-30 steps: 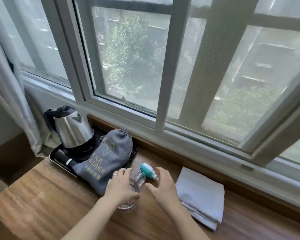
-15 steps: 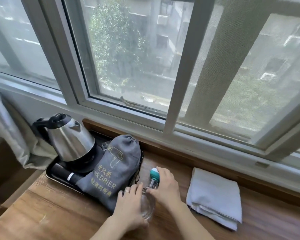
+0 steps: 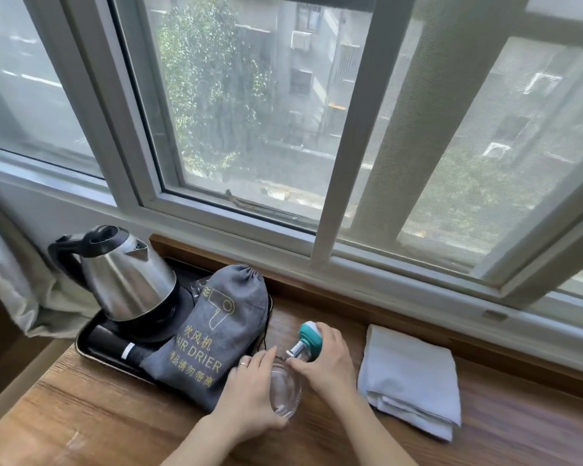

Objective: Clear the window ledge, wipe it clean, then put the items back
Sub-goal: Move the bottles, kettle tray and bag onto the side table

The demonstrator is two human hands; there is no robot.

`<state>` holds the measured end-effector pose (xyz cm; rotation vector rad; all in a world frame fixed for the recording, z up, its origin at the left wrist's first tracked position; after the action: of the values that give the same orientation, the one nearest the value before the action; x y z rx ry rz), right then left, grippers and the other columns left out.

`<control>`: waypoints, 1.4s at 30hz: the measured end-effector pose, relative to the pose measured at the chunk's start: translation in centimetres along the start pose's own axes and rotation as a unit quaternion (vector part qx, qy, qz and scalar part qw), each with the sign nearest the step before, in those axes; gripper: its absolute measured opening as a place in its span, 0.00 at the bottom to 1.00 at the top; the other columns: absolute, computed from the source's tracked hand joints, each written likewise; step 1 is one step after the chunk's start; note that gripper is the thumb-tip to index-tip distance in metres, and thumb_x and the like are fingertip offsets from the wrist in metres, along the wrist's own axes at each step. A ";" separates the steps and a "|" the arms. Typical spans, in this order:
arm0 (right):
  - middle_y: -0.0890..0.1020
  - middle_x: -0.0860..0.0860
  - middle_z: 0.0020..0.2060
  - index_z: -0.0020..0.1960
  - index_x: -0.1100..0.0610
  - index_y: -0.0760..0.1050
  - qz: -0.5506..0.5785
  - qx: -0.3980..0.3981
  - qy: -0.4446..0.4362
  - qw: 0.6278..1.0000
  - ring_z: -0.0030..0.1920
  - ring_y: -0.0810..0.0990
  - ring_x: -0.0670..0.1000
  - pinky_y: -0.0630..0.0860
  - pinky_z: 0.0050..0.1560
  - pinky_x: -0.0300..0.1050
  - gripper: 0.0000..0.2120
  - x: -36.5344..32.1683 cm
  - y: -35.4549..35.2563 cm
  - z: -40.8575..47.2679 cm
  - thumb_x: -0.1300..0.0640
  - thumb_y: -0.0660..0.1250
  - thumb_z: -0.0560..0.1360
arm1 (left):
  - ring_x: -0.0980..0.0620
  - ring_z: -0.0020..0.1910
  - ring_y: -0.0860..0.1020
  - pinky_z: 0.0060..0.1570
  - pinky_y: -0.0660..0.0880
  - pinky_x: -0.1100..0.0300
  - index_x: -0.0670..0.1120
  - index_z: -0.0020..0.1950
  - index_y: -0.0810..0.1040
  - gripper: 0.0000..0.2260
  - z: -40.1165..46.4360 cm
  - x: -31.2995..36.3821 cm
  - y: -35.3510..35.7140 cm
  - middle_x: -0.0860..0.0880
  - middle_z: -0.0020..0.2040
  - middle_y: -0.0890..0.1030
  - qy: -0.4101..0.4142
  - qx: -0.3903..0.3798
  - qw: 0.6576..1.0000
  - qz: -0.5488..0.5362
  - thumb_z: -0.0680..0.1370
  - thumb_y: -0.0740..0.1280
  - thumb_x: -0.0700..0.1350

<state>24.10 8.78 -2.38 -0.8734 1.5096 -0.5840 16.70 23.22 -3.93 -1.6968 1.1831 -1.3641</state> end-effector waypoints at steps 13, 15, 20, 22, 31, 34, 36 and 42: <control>0.69 0.43 0.57 0.72 0.51 0.64 0.055 0.180 0.102 0.977 0.60 0.69 0.45 0.70 0.62 0.39 0.42 8.8 -13.2 -7.7 0.39 0.78 0.65 | 0.50 0.73 0.59 0.72 0.59 0.61 0.49 0.80 0.51 0.55 1.0 13.0 -0.7 0.53 0.76 0.60 0.135 0.001 0.988 -0.070 0.58 0.72 0.63; 0.68 0.42 0.56 0.72 0.51 0.64 0.056 0.202 0.123 0.970 0.59 0.69 0.45 0.69 0.61 0.39 0.42 11.1 -15.4 -9.9 0.39 0.78 0.65 | 0.49 0.73 0.59 0.72 0.58 0.62 0.49 0.80 0.51 0.54 0.5 16.4 -0.2 0.53 0.76 0.59 0.164 -0.005 0.984 -0.068 0.61 0.73 0.63; 0.69 0.47 0.66 0.75 0.54 0.62 0.044 0.250 0.156 0.955 0.62 0.67 0.46 0.64 0.62 0.36 0.45 17.0 -21.0 -15.3 0.40 0.78 0.66 | 0.49 0.74 0.57 0.72 0.58 0.59 0.50 0.80 0.50 0.52 -1.0 25.0 2.3 0.53 0.77 0.59 0.222 -0.023 0.973 -0.062 0.64 0.71 0.65; 0.70 0.47 0.65 0.74 0.54 0.63 0.039 0.277 0.170 0.945 0.63 0.68 0.47 0.65 0.62 0.37 0.45 19.5 -23.6 -17.6 0.40 0.78 0.65 | 0.50 0.74 0.59 0.71 0.61 0.58 0.51 0.80 0.51 0.52 -1.7 28.9 3.4 0.53 0.76 0.60 0.241 -0.029 0.968 -0.057 0.62 0.72 0.65; 0.70 0.47 0.61 0.73 0.54 0.64 0.054 0.319 0.217 0.921 0.63 0.70 0.49 0.72 0.64 0.45 0.45 33.9 -32.9 -28.5 0.37 0.77 0.63 | 0.50 0.75 0.58 0.73 0.54 0.59 0.48 0.79 0.53 0.55 -6.1 46.6 11.3 0.52 0.77 0.60 0.295 -0.055 0.953 -0.047 0.58 0.69 0.69; 0.70 0.48 0.63 0.74 0.54 0.64 0.043 0.325 0.237 0.914 0.63 0.69 0.49 0.69 0.64 0.43 0.45 38.6 -35.8 -32.1 0.37 0.76 0.65 | 0.47 0.73 0.59 0.71 0.61 0.59 0.49 0.79 0.53 0.55 -7.8 51.5 14.1 0.53 0.76 0.60 0.299 -0.069 0.950 -0.054 0.58 0.71 0.65; 0.70 0.48 0.64 0.74 0.54 0.63 0.049 0.327 0.255 0.909 0.63 0.68 0.48 0.67 0.64 0.40 0.45 41.4 -37.1 -34.3 0.37 0.76 0.65 | 0.47 0.73 0.59 0.71 0.60 0.59 0.48 0.79 0.53 0.55 -8.8 54.4 15.9 0.53 0.76 0.60 0.303 -0.083 0.948 -0.055 0.58 0.72 0.63; 0.69 0.46 0.65 0.74 0.50 0.60 0.054 0.341 0.304 0.888 0.61 0.67 0.45 0.69 0.64 0.39 0.43 48.3 -40.8 -39.3 0.35 0.74 0.67 | 0.48 0.72 0.61 0.69 0.62 0.62 0.47 0.79 0.54 0.54 -10.5 62.7 19.5 0.53 0.75 0.62 0.338 -0.100 0.934 -0.055 0.59 0.71 0.64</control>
<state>-5.88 -58.79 6.15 -0.0404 1.7020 -1.2901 4.92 -41.57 5.08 -1.4751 1.6614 -2.0530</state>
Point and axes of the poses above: each hand's wrist, its own z-axis towards the middle knuckle, its own y-axis out of the palm, x = y × z, the point moved 10 cm from there along z, towards the middle knuckle
